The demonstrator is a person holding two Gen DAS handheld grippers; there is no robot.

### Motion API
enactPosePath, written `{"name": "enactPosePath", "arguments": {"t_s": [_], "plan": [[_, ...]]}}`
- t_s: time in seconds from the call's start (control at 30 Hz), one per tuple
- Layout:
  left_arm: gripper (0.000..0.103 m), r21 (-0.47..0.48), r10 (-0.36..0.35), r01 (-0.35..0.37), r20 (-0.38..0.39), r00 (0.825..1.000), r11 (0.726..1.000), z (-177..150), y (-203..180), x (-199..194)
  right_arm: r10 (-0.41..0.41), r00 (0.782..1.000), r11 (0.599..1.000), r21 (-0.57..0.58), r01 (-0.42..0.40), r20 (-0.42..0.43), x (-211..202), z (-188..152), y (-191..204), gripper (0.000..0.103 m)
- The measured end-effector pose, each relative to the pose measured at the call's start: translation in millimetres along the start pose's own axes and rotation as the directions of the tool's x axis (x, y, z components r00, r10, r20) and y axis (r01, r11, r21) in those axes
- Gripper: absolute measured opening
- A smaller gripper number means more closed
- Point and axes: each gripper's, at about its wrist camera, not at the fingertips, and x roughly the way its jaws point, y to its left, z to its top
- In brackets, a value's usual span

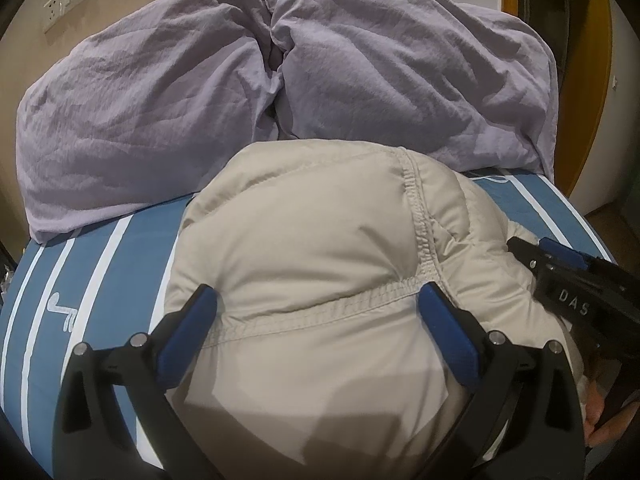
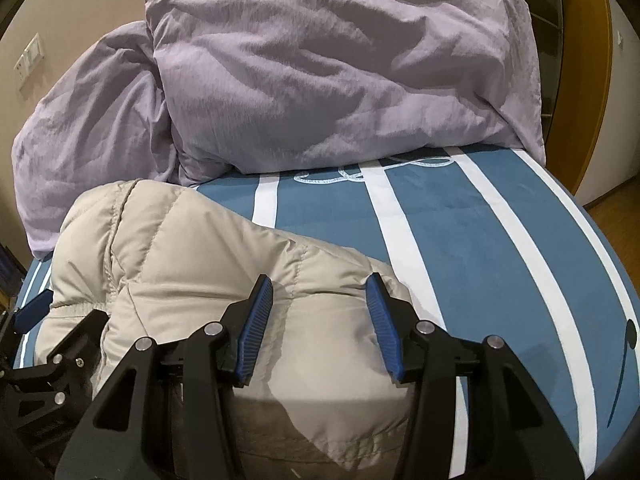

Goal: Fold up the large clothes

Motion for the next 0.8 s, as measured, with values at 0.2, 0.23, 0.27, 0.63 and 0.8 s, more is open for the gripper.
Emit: {"name": "enactPosePath", "arguments": {"t_s": [0.2, 0.23, 0.27, 0.63, 0.8], "plan": [[0.1, 0.003, -0.002, 0.002, 0.009, 1.0, 1.0, -1.3, -1.2, -0.2, 0.001, 1.0, 1.0, -0.003, -0.001, 0.001, 2.0, -3.2, -0.7, 0.051], [0.1, 0.004, -0.001, 0.001, 0.011, 1.0, 1.0, -1.6, -1.4, -0.1, 0.0, 1.0, 1.0, -0.004, 0.0, 0.002, 2.5, -3.7, -0.8, 0.051], [0.1, 0.004, -0.001, 0.001, 0.013, 1.0, 1.0, -1.9, -1.5, -0.1, -0.002, 1.0, 1.0, -0.005, 0.002, 0.003, 3.0, -4.2, -0.7, 0.051], [0.1, 0.009, 0.003, -0.003, 0.016, 1.0, 1.0, -2.1, -2.5, 0.3, -0.008, 1.0, 1.0, -0.012, 0.008, 0.006, 5.9, -6.2, 0.5, 0.051], [0.1, 0.012, 0.005, -0.006, 0.016, 1.0, 1.0, -1.5, -3.4, 0.1, -0.007, 1.0, 1.0, -0.014, 0.007, 0.002, 7.9, -7.0, 0.3, 0.051]]}}
